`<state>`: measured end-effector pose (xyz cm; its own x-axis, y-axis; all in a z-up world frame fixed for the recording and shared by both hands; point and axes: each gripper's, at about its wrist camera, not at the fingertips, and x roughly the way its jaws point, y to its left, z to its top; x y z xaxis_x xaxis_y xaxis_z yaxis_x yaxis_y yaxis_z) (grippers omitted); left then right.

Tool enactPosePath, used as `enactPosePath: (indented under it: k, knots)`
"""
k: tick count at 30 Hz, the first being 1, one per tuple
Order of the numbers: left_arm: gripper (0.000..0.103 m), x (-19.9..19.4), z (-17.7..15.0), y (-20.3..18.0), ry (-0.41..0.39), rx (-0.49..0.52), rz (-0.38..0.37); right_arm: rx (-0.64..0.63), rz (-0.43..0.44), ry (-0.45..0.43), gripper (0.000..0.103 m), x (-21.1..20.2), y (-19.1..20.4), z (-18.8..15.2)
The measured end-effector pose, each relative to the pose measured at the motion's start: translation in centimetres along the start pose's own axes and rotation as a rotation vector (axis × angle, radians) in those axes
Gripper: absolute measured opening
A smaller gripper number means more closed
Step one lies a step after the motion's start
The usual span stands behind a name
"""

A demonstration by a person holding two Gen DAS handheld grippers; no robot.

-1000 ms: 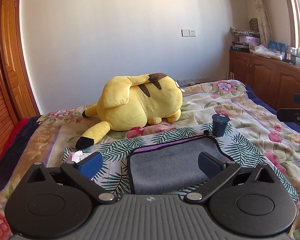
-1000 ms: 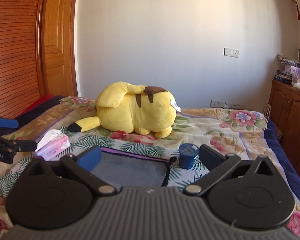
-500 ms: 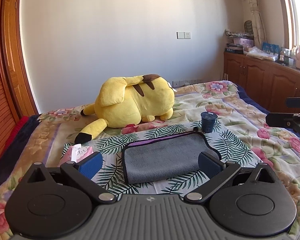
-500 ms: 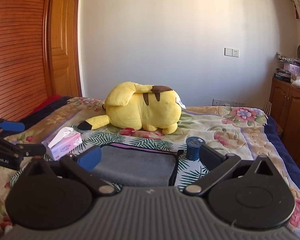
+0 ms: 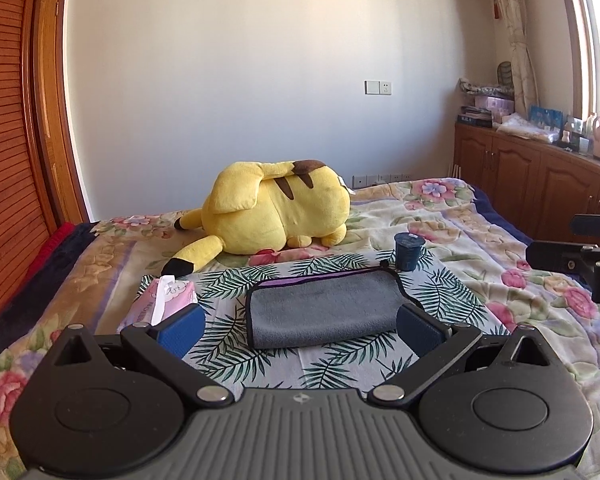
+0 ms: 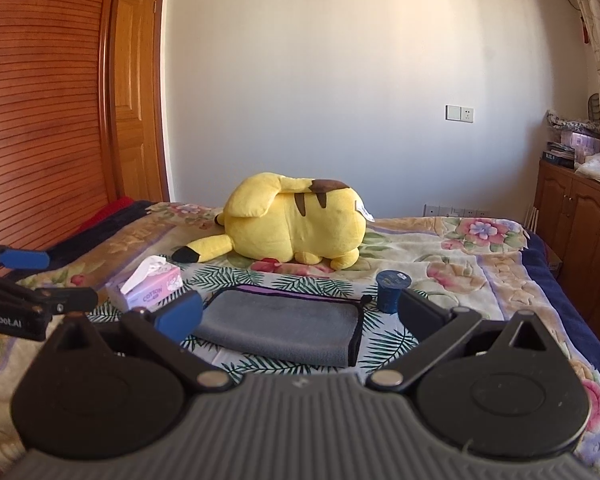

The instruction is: Fold towel

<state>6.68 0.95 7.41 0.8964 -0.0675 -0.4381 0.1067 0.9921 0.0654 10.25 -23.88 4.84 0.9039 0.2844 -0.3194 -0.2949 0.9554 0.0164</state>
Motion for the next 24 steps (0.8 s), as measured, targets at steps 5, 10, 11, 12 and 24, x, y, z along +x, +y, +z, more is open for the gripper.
enactPosePath:
  k: [5, 10, 11, 12, 24]
  knots:
    - [0.087, -1.4, -1.2, -0.4, -0.003, -0.025, 0.000, 0.018, -0.008, -0.007, 0.103, -1.4, 0.1, -0.4]
    - [0.087, -2.4, -2.4, -0.9, -0.009, -0.031, 0.021, 0.029, -0.025, 0.005, 0.103, -2.2, 0.3, -1.4]
    - [0.087, -2.5, -2.6, -1.0, -0.008, -0.033, 0.021, 0.030, -0.028, 0.008, 0.103, -2.3, 0.4, -1.7]
    - [0.087, -2.6, -2.8, -1.0, -0.008, -0.035, 0.020, 0.030, -0.032, 0.010, 0.103, -2.4, 0.4, -2.0]
    - [0.087, -3.5, -5.9, -2.0, -0.002, -0.021, 0.015, 0.046, -0.051, 0.042, 0.103, -3.3, 0.8, -5.2]
